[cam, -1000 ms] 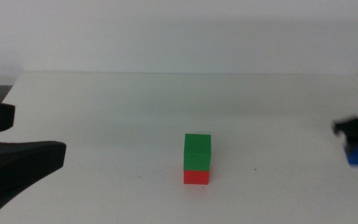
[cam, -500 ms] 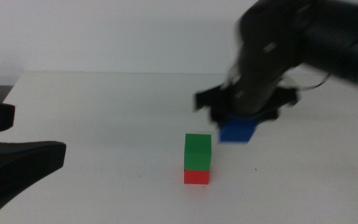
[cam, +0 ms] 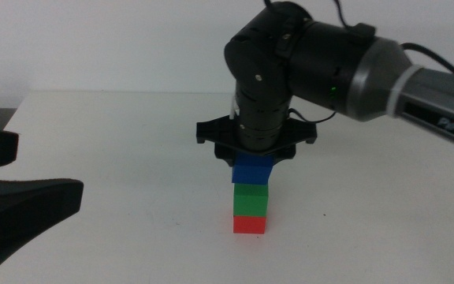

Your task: Stack red cubes first, then green, then blue cubes in a specific spot.

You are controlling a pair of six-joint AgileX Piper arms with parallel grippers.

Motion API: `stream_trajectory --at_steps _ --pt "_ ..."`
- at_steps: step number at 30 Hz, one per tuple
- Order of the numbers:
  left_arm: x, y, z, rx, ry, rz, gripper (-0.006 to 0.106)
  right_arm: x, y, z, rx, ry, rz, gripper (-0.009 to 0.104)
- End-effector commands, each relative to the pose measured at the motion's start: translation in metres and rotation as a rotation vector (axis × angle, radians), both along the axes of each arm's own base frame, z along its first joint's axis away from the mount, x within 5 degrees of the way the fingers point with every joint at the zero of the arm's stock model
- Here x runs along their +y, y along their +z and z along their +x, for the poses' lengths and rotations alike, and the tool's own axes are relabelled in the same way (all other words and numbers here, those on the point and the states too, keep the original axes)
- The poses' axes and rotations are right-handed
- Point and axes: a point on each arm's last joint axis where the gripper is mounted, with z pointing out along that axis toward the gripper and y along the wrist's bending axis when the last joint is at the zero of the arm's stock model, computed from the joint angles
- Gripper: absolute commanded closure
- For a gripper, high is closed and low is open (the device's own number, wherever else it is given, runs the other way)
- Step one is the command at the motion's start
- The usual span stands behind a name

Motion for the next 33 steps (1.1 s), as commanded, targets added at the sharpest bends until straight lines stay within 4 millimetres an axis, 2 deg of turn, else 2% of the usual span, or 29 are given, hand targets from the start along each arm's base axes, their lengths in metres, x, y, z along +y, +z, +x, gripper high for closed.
stream_trajectory --at_steps 1,13,20,21,24,26,27,30,33 --pt "0.000 0.000 0.000 -0.008 0.007 -0.009 0.007 0.004 -0.001 0.001 0.004 -0.005 0.004 0.078" --pt "0.000 0.000 0.000 -0.008 0.007 -0.009 0.007 0.001 -0.013 0.002 0.017 -0.012 -0.038 0.077" --pt "0.000 0.000 0.000 -0.008 0.007 -0.009 0.007 0.002 -0.014 0.001 0.019 -0.009 -0.041 0.077" --pt "0.000 0.000 0.000 -0.008 0.007 -0.009 0.007 0.004 -0.014 0.000 0.016 -0.003 -0.044 0.038" --pt "0.000 0.000 0.000 -0.008 0.007 -0.009 0.007 0.004 -0.014 -0.001 0.016 -0.001 -0.044 0.017" --pt "0.000 0.000 0.000 -0.008 0.007 -0.009 0.007 0.004 -0.014 -0.001 0.014 -0.001 -0.045 0.009" --pt "0.000 0.000 0.000 -0.008 0.007 -0.009 0.007 0.002 -0.008 -0.002 -0.003 0.004 -0.042 0.007" --pt "0.000 0.000 0.000 -0.008 0.007 -0.009 0.007 -0.015 0.044 -0.024 -0.109 0.024 0.015 0.007" --pt "0.000 0.000 0.000 -0.008 0.007 -0.009 0.007 -0.054 0.084 -0.051 -0.206 0.019 0.035 0.007"
